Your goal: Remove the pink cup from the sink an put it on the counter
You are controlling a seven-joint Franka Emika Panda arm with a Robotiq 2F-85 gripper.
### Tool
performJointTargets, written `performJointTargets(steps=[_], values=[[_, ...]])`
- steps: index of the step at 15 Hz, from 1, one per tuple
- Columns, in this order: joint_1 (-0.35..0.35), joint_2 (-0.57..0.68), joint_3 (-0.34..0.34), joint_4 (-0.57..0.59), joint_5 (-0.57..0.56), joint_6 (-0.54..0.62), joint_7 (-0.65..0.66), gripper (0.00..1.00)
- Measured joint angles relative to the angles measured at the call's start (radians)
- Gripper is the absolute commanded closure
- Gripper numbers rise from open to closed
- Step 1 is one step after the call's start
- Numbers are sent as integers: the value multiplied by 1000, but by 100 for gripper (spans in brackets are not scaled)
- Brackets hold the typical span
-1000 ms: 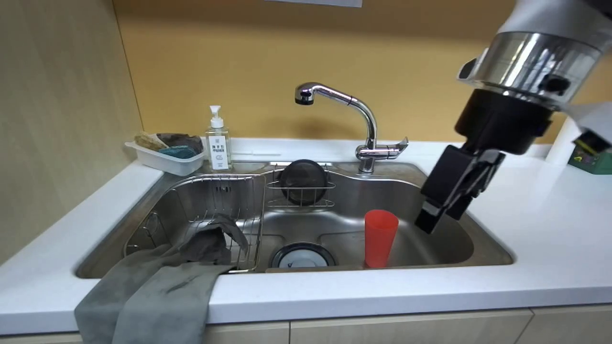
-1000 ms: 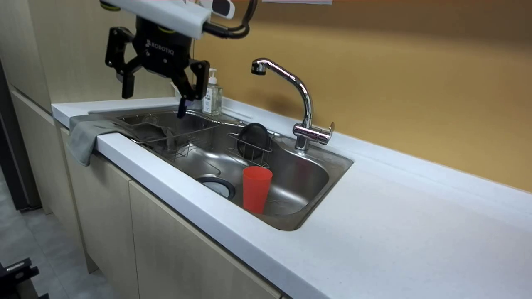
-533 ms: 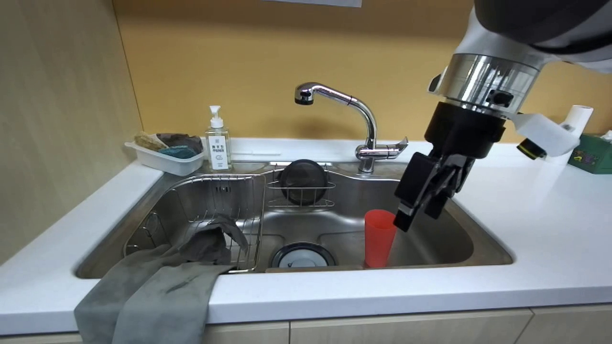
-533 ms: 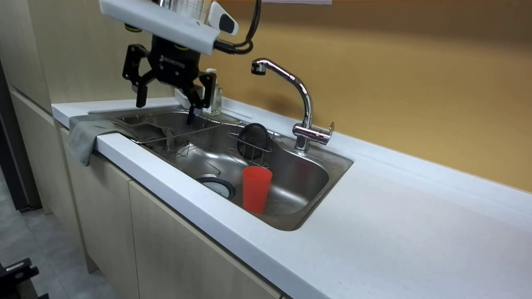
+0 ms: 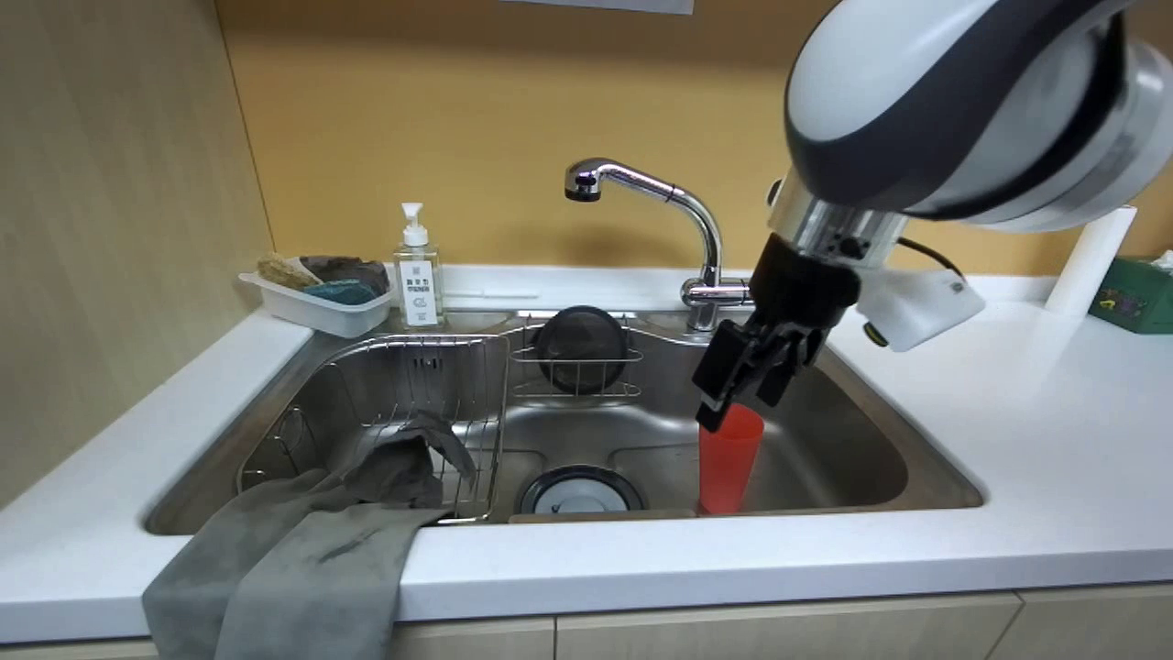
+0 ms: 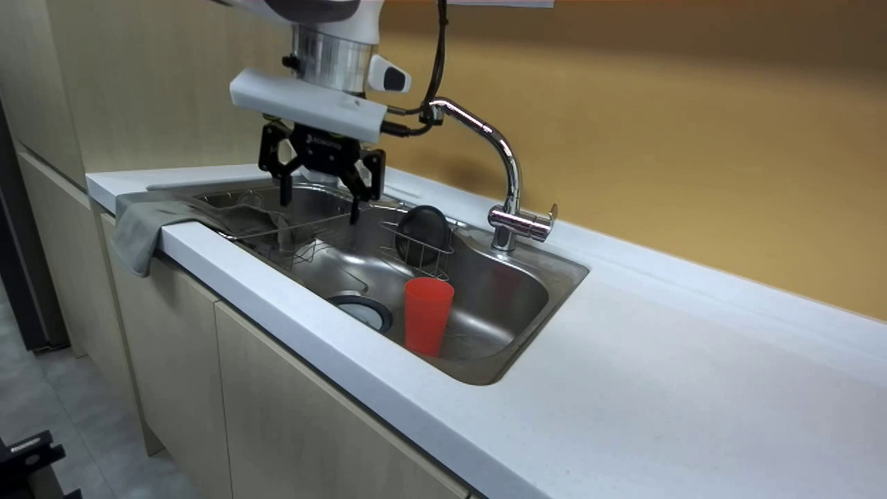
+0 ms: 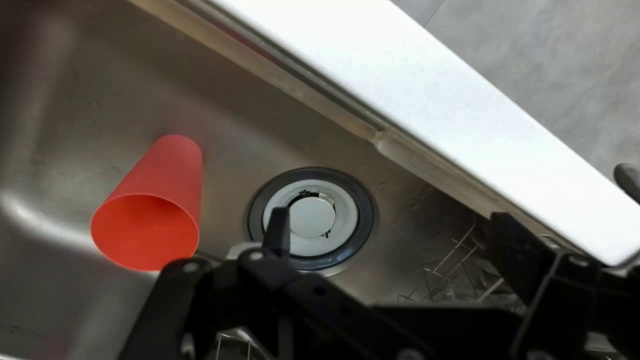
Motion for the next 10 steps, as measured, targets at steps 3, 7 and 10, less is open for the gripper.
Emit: performJointTargets(steps=[3,7,10], values=[[-21,149,27,94,-74,43,39,0],[-50,316,35,251,-221,80,96,0],[-67,379,21,341,-307,109,150,0]])
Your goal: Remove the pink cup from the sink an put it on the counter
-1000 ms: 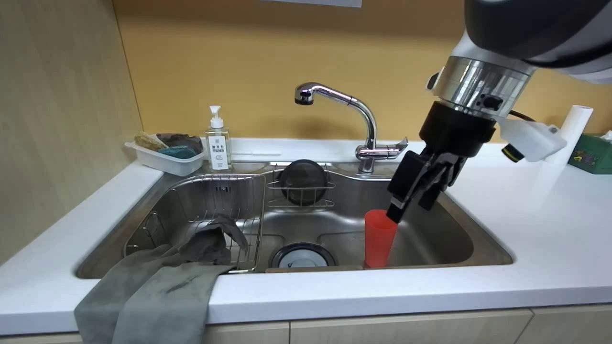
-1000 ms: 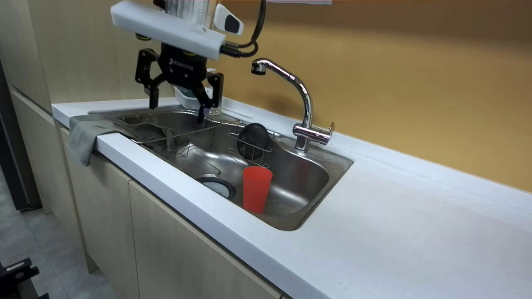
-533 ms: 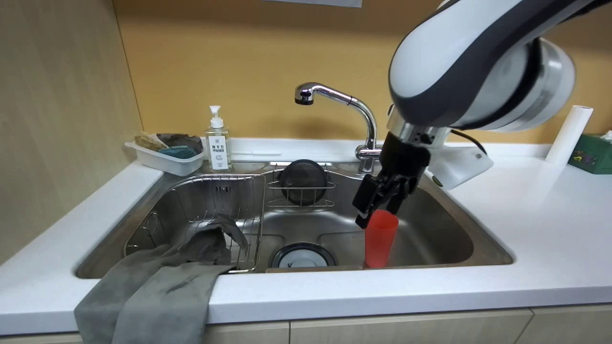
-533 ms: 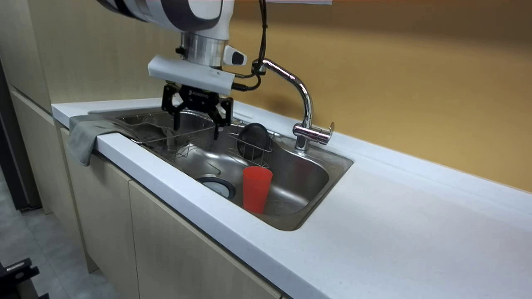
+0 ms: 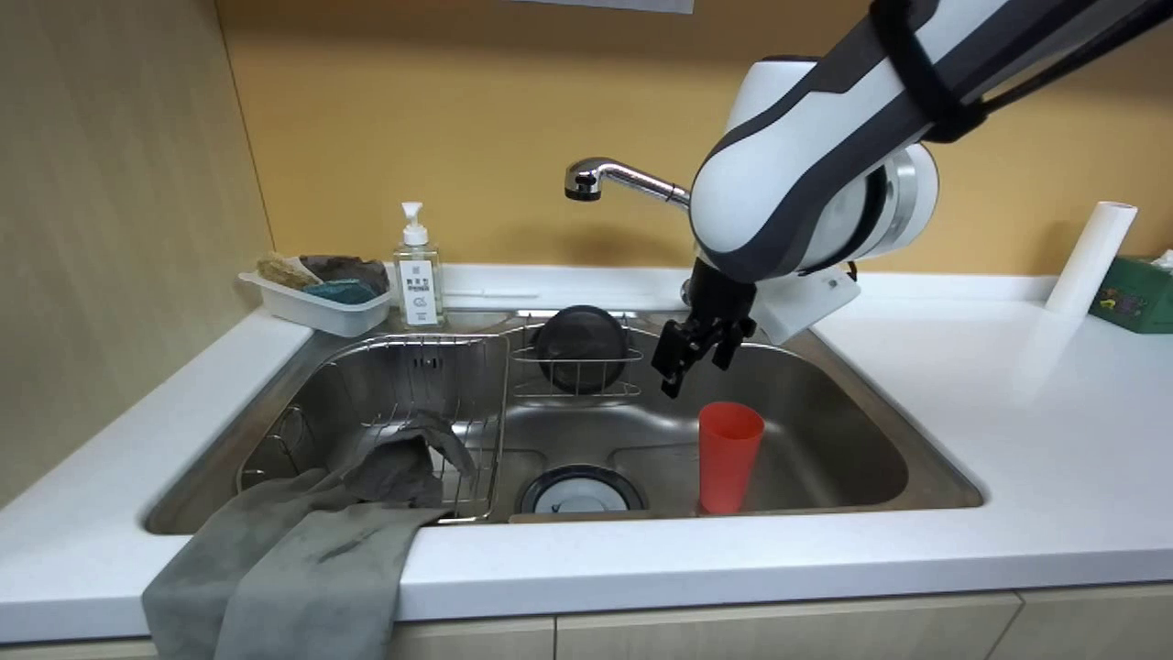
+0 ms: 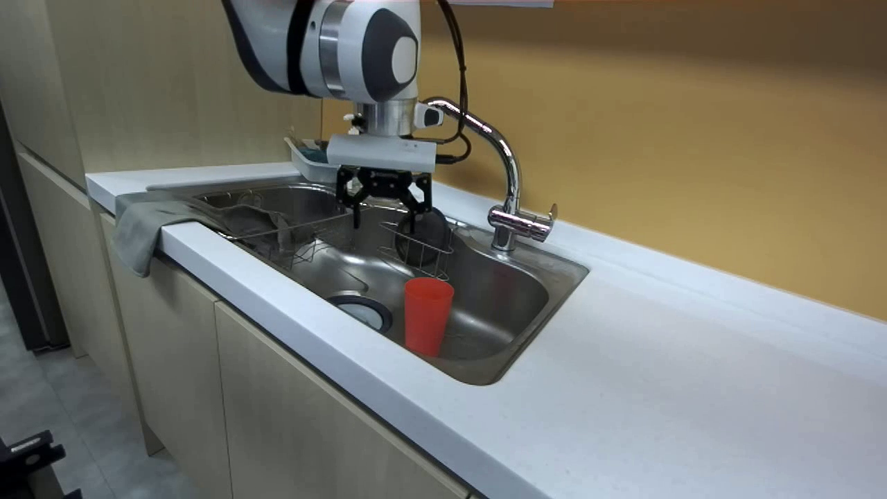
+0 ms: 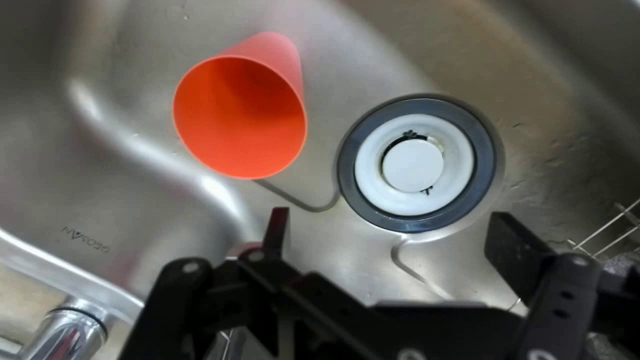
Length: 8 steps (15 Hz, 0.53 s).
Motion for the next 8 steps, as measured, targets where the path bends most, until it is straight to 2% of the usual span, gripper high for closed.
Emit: performJointTargets(steps=[8], values=[[-17,52,-2,24,-43,-6,10,0]])
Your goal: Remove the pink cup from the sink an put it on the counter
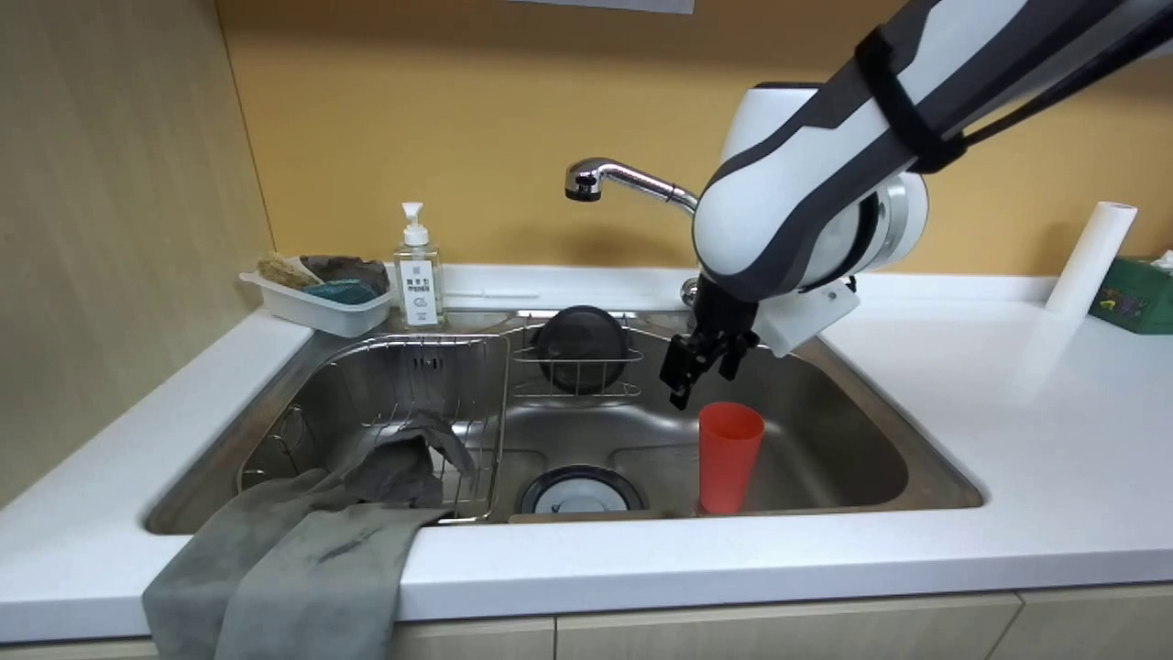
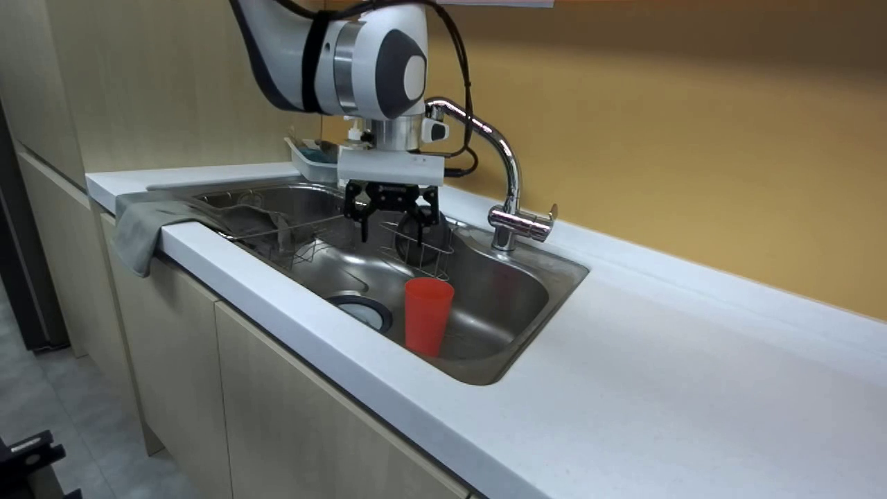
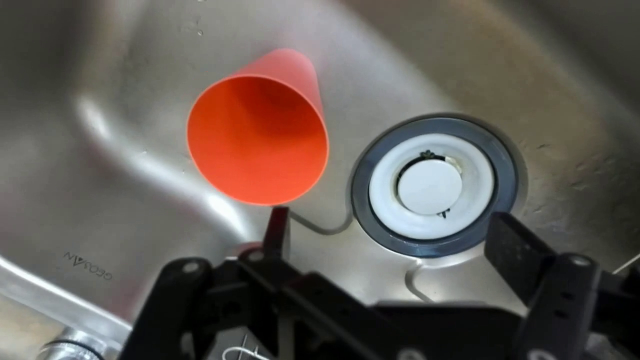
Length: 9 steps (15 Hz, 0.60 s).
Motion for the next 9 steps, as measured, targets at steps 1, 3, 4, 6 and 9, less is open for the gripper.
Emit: performJointTargets(steps=[1,3,4,6,9], values=[[-2,19,-3,4,-9,-1,1,0],[-6,58,-10,16,-22,-1,2,0],[-8,78,-11,23,-24,-1,2,0],[-10,112,-11,35,-24,-1,2,0],[-10,144,-11,47,-25,17,1,0]])
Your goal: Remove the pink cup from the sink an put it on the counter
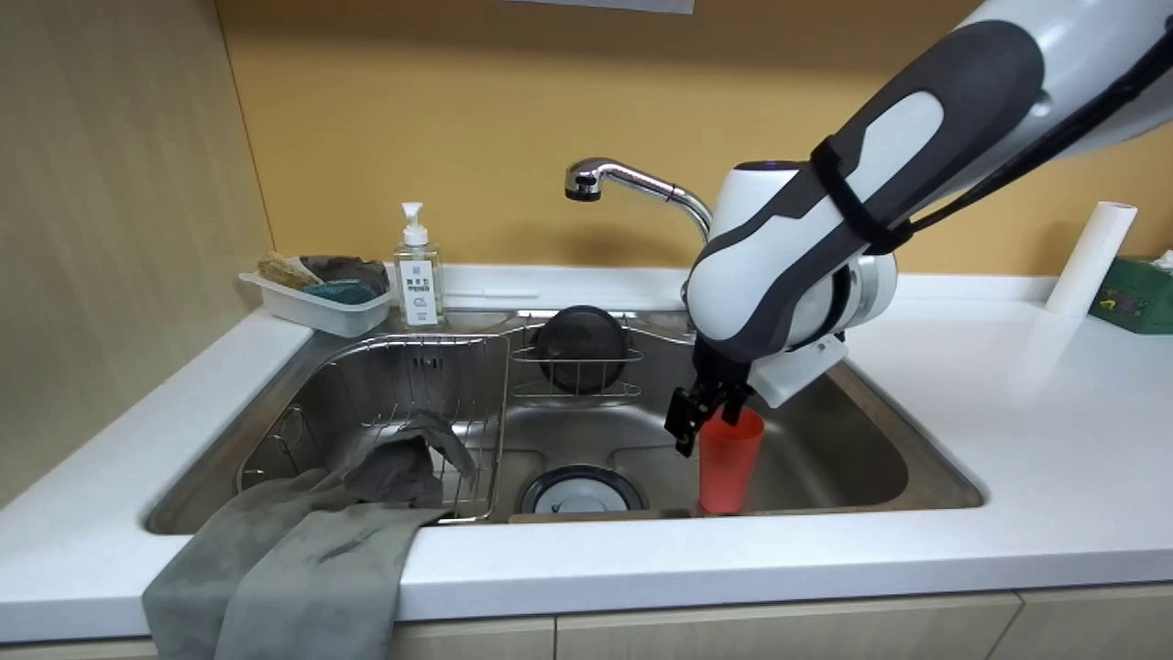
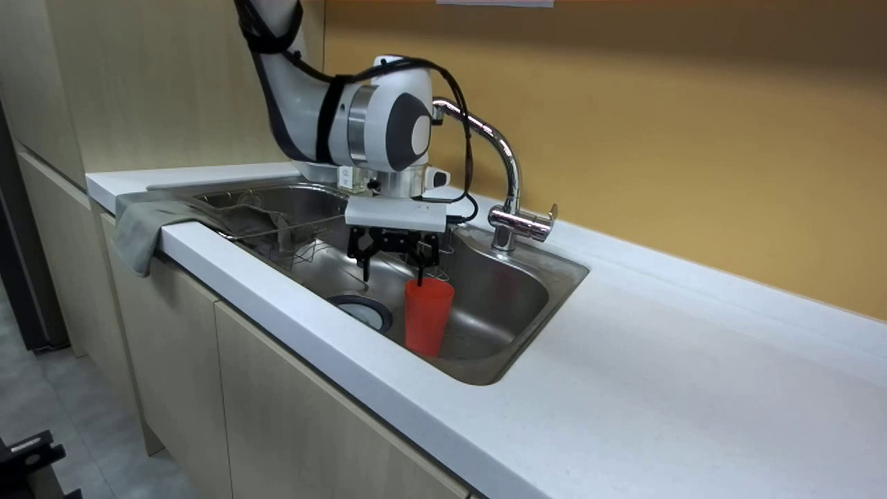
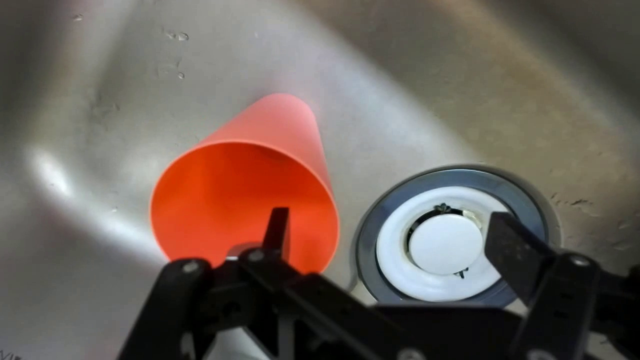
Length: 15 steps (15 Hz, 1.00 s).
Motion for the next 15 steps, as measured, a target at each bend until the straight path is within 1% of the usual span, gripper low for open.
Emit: performJointTargets(steps=[4,6,7,8,13,15], values=[[1,26,-3,6,-27,53,1,0],[4,40,-11,9,-45,77,3,25],[5,48,-15,13,-55,83,4,31],[5,55,-18,17,-58,89,4,40],[5,75,-28,37,-68,111,4,75],[5,75,-31,45,-74,111,4,88]])
